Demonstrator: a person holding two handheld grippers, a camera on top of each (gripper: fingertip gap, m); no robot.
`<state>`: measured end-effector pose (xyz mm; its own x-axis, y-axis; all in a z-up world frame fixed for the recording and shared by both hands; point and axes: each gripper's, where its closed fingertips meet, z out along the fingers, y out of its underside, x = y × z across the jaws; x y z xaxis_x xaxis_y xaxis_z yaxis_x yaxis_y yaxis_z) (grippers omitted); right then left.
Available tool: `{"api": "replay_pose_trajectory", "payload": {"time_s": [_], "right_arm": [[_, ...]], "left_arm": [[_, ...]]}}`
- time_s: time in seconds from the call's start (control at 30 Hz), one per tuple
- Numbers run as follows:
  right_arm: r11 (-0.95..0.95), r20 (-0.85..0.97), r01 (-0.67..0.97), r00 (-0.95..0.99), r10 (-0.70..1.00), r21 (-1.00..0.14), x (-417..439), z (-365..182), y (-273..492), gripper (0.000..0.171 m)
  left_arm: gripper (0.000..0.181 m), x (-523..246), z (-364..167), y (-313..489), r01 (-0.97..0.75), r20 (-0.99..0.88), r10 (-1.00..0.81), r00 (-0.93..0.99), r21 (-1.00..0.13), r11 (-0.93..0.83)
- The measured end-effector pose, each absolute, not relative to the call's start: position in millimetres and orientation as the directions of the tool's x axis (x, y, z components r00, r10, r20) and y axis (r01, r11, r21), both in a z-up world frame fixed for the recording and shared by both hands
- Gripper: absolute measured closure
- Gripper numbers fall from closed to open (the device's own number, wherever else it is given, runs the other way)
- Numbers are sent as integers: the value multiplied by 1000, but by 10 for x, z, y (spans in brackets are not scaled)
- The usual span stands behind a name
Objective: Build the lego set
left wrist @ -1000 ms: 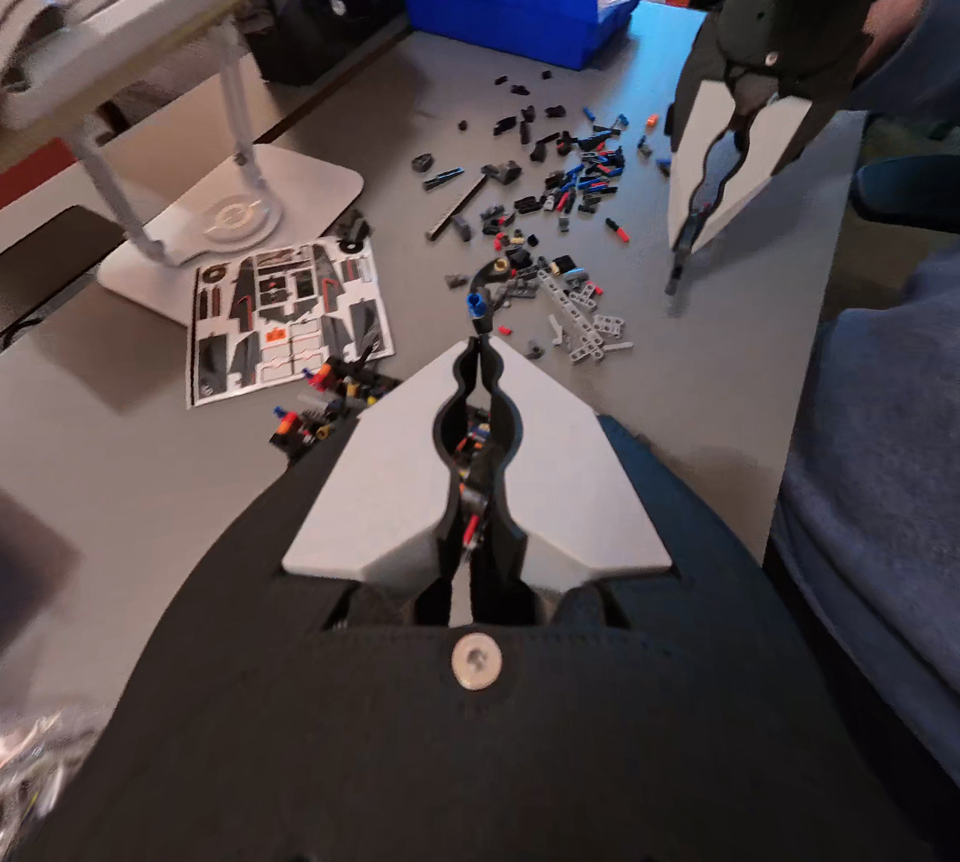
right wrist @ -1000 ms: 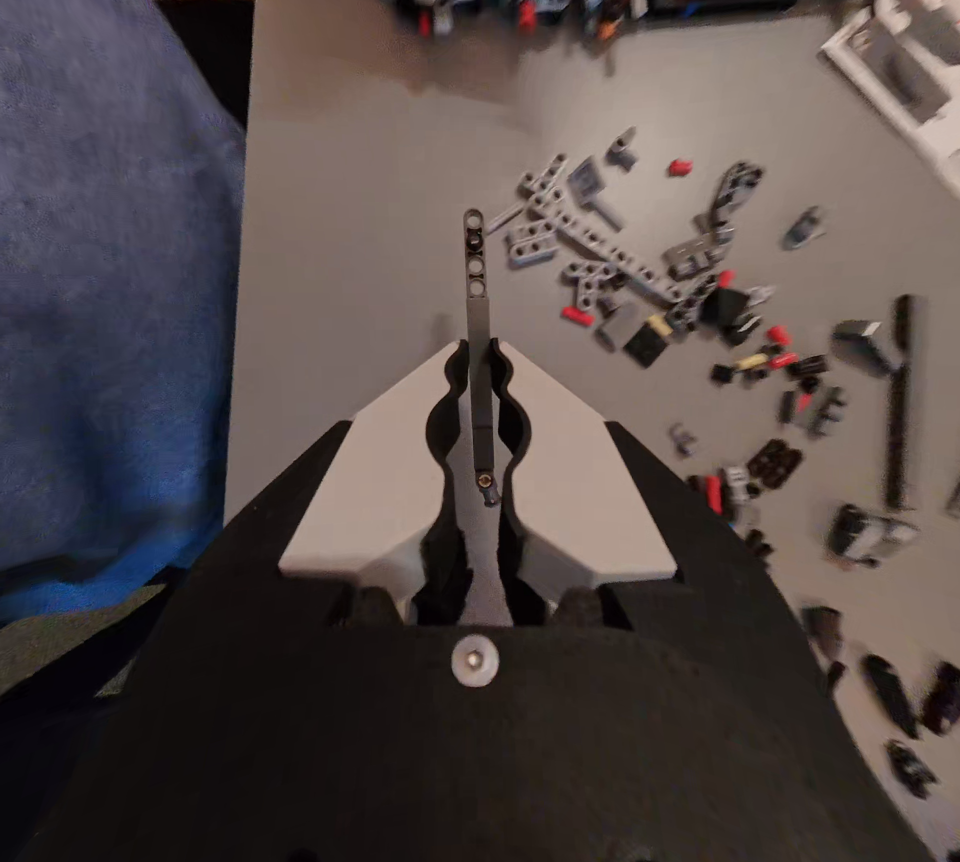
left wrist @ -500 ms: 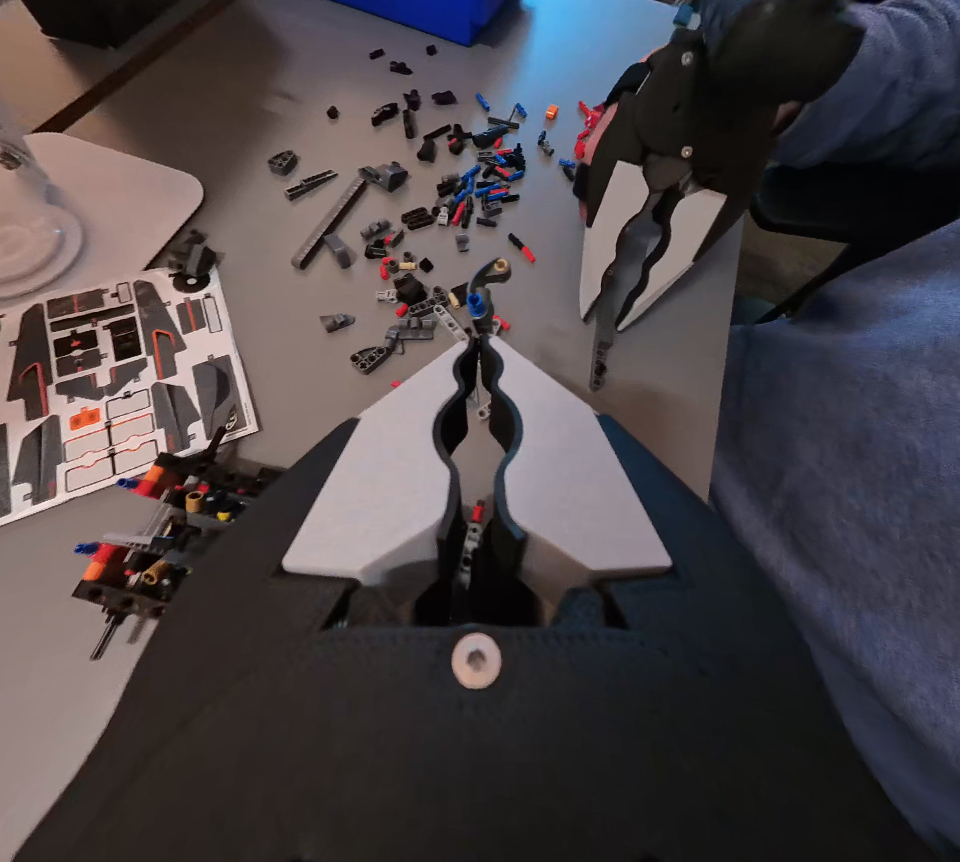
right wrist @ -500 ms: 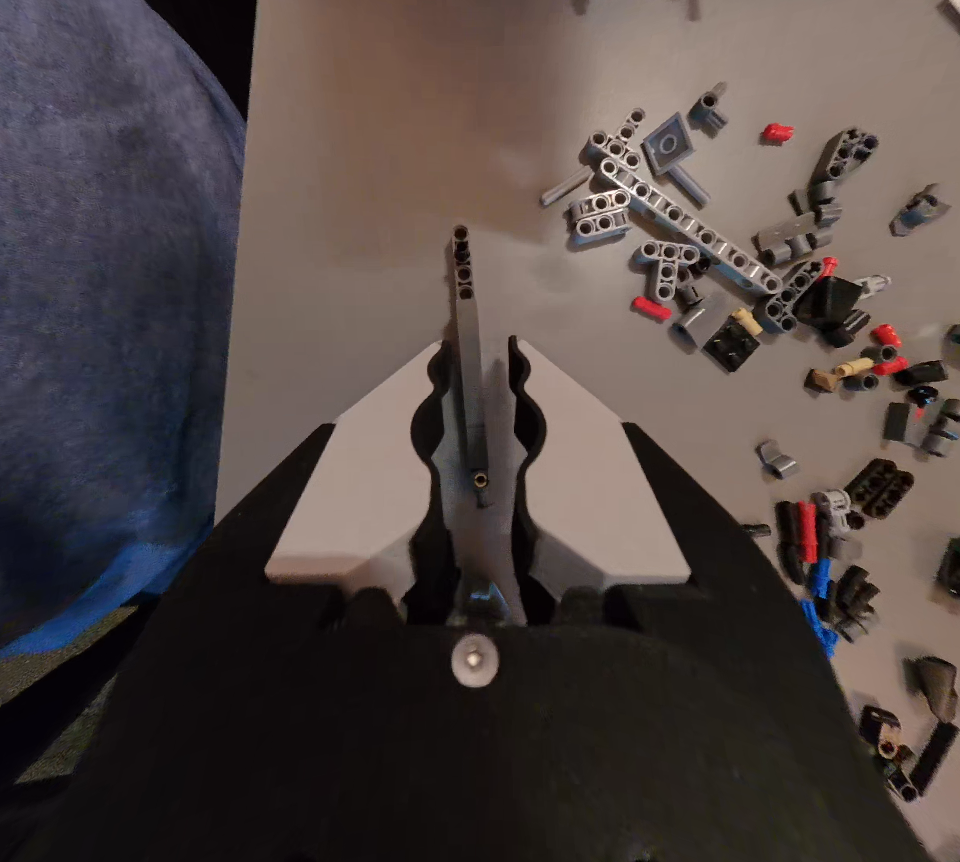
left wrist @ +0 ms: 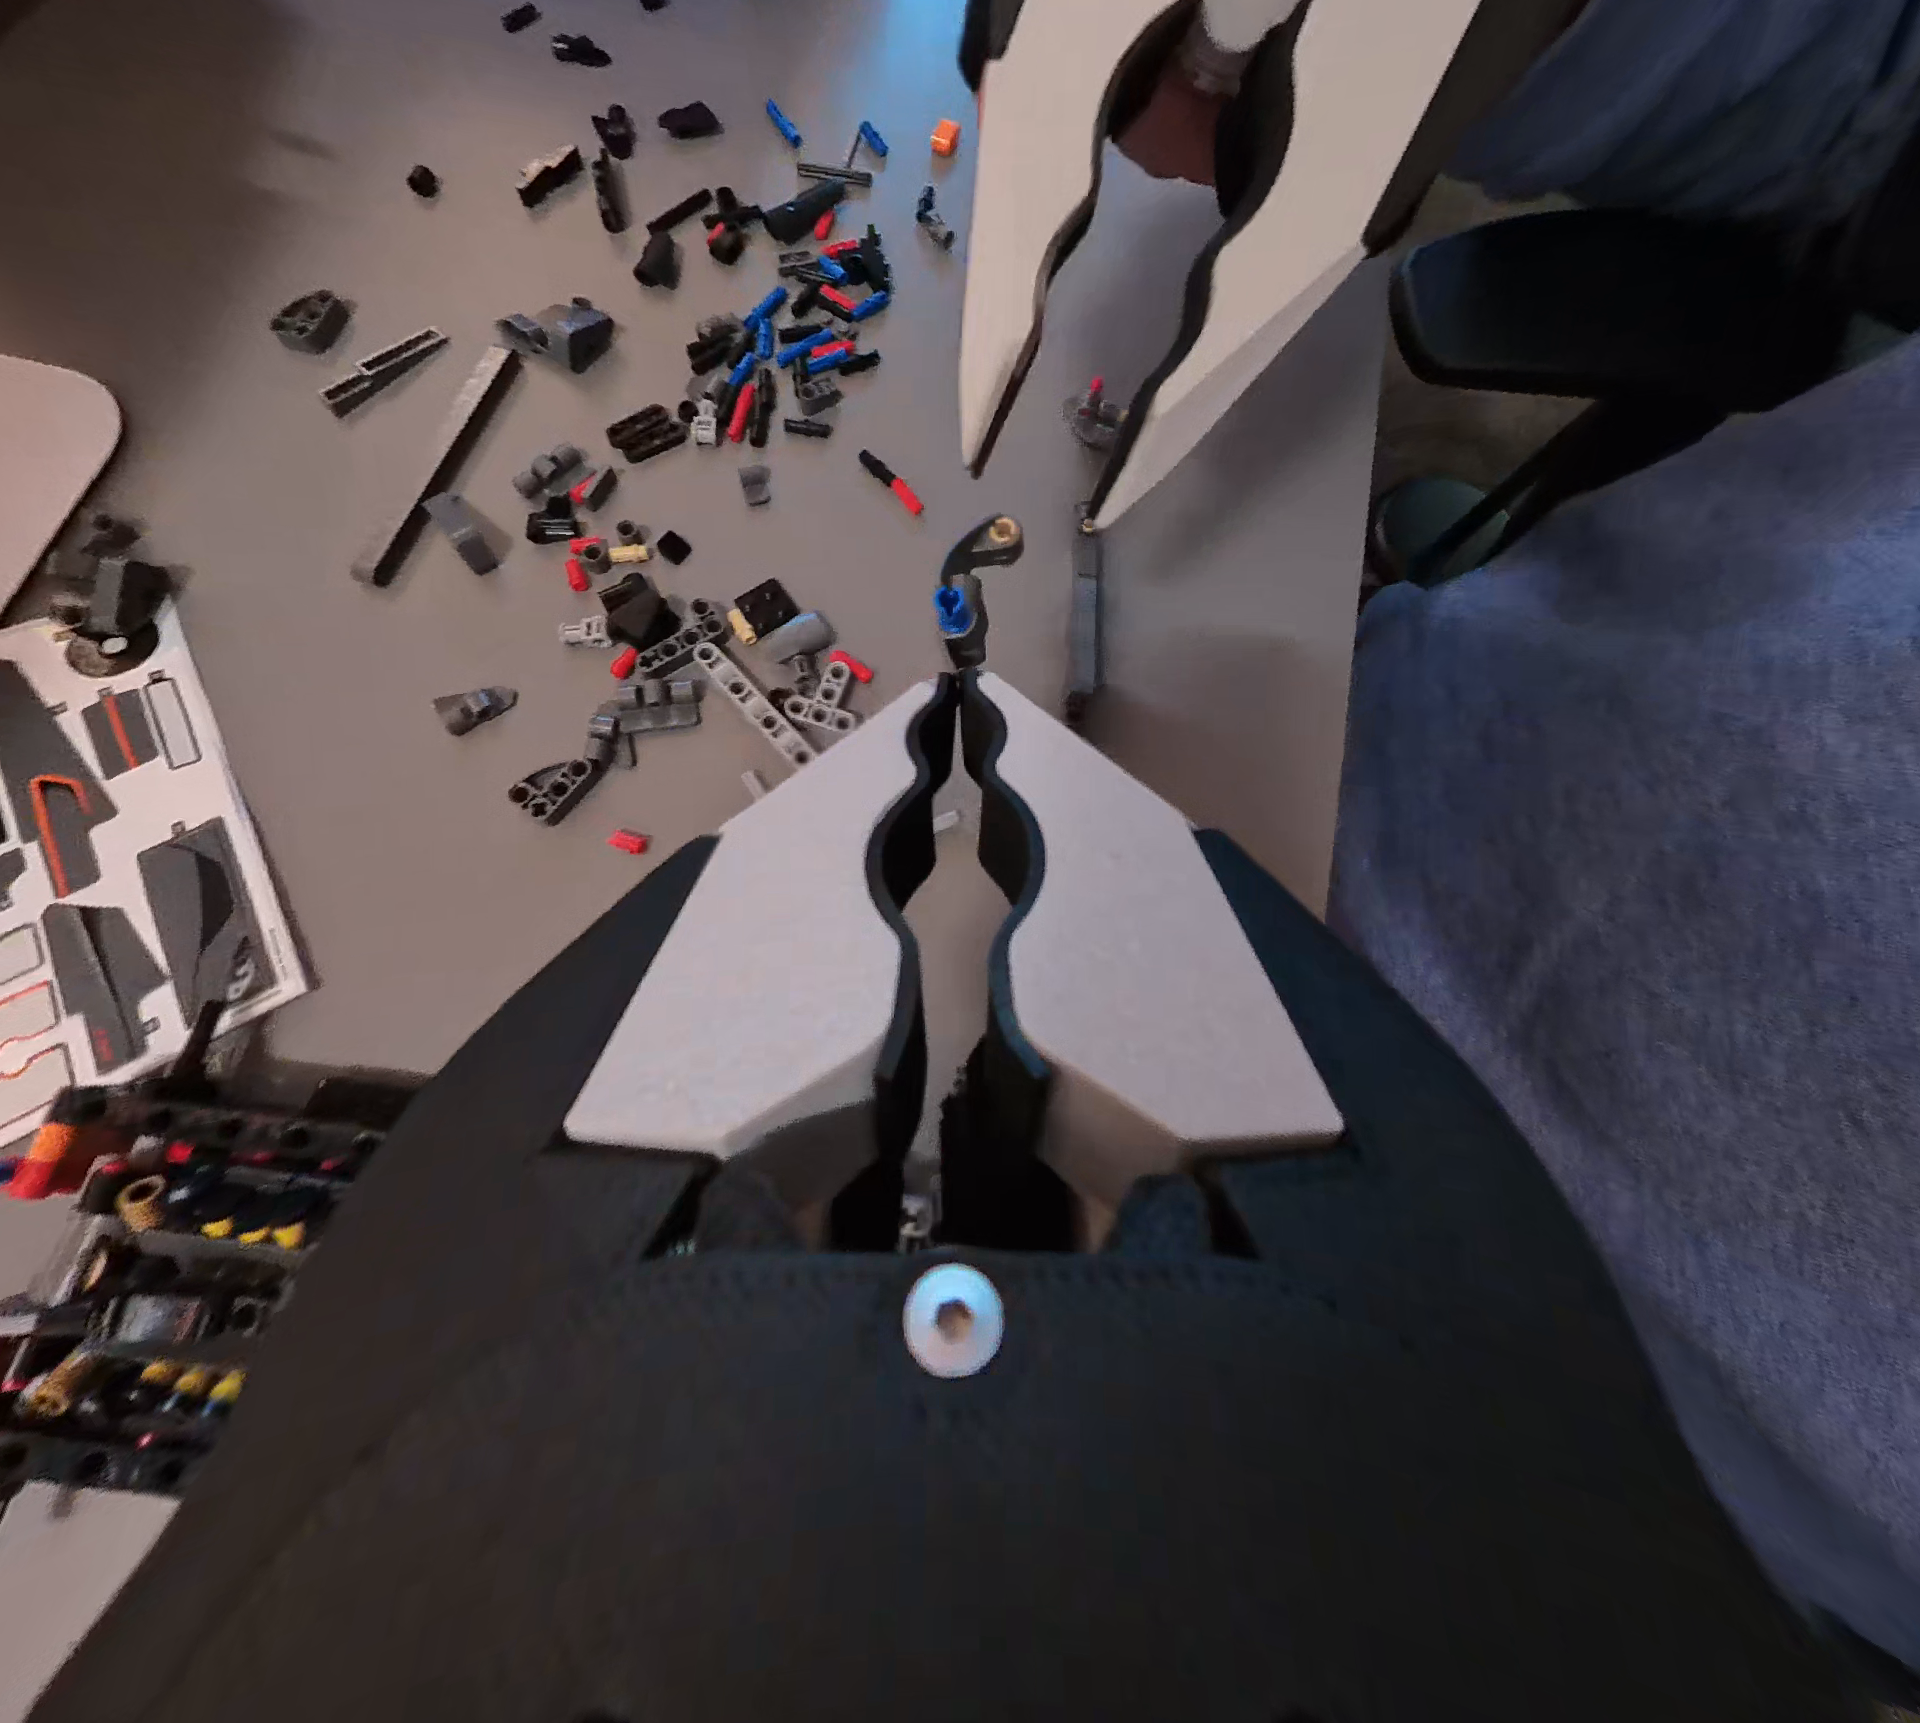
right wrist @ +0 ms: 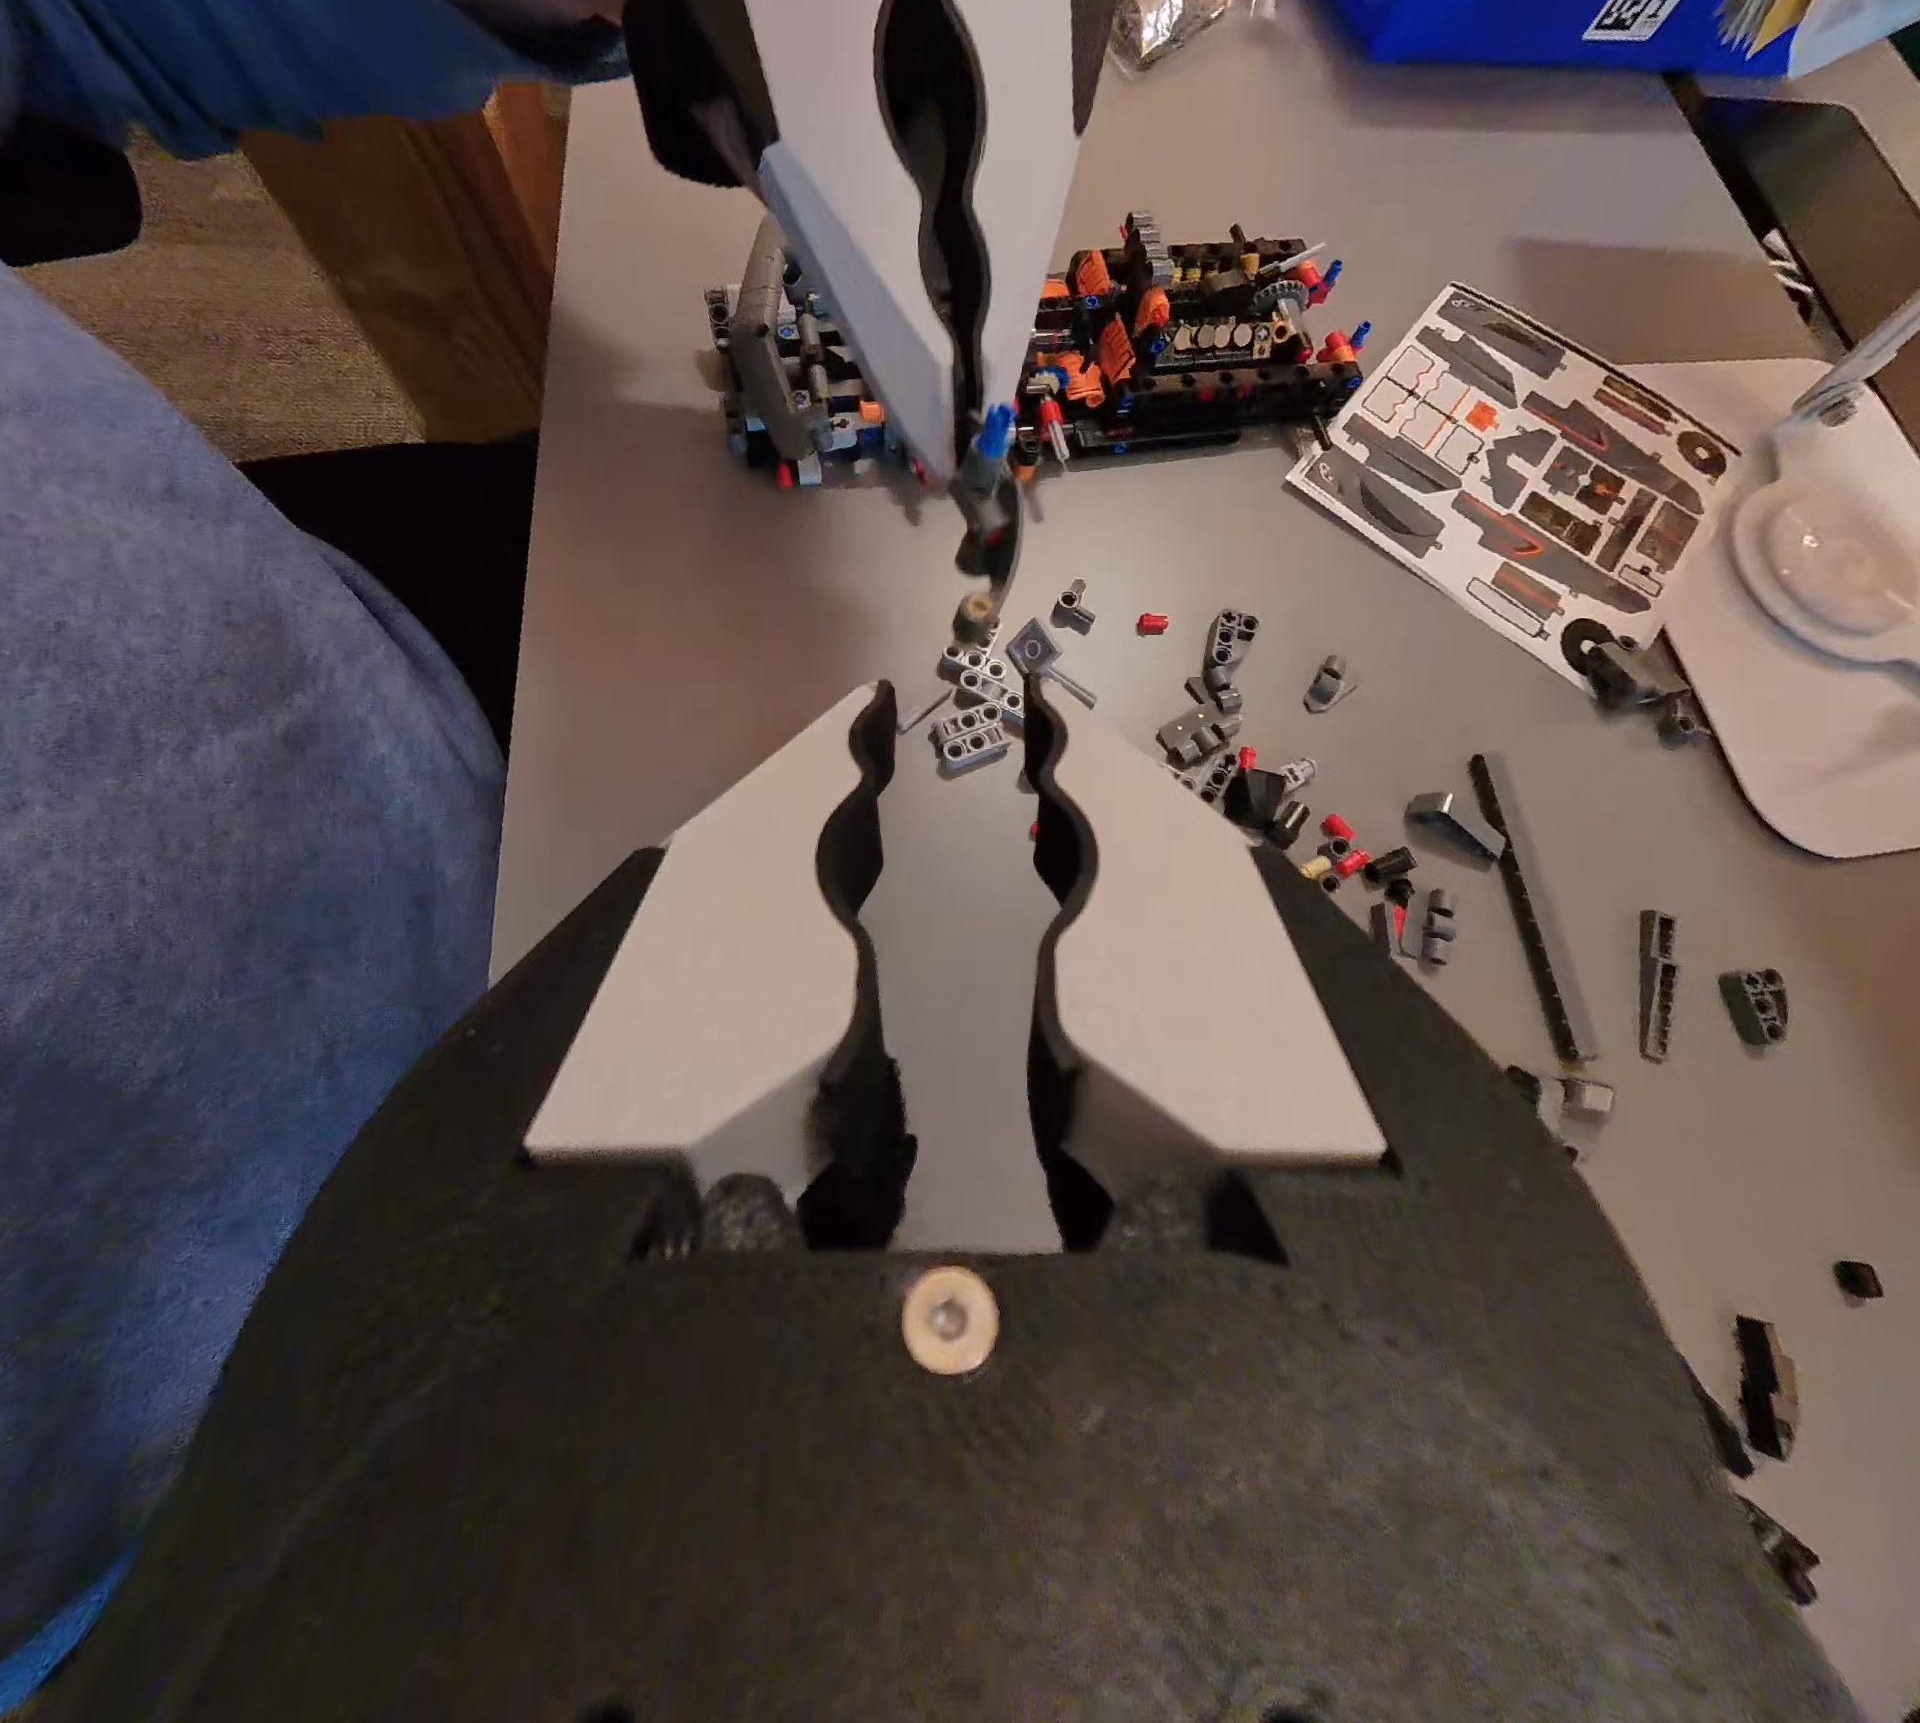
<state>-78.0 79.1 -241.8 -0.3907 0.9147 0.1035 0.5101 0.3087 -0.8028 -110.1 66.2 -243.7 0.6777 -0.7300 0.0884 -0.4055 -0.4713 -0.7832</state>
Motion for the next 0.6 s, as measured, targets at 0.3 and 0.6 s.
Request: {"api": "replay_pose_trajectory", "payload": {"time_s": [0.3,0.6], "right_arm": [[260,-23,584,-432,902,-769,-626,-2683,695,147],[271,-69,618,-469,881,-738,-565,-2916,625,145]], "left_arm": [[181,-823,-2837,487,-490,67,-723,688,-692,-530],[181,-772,-3041,432,-550,37,-778,628,-686,-477]]}}
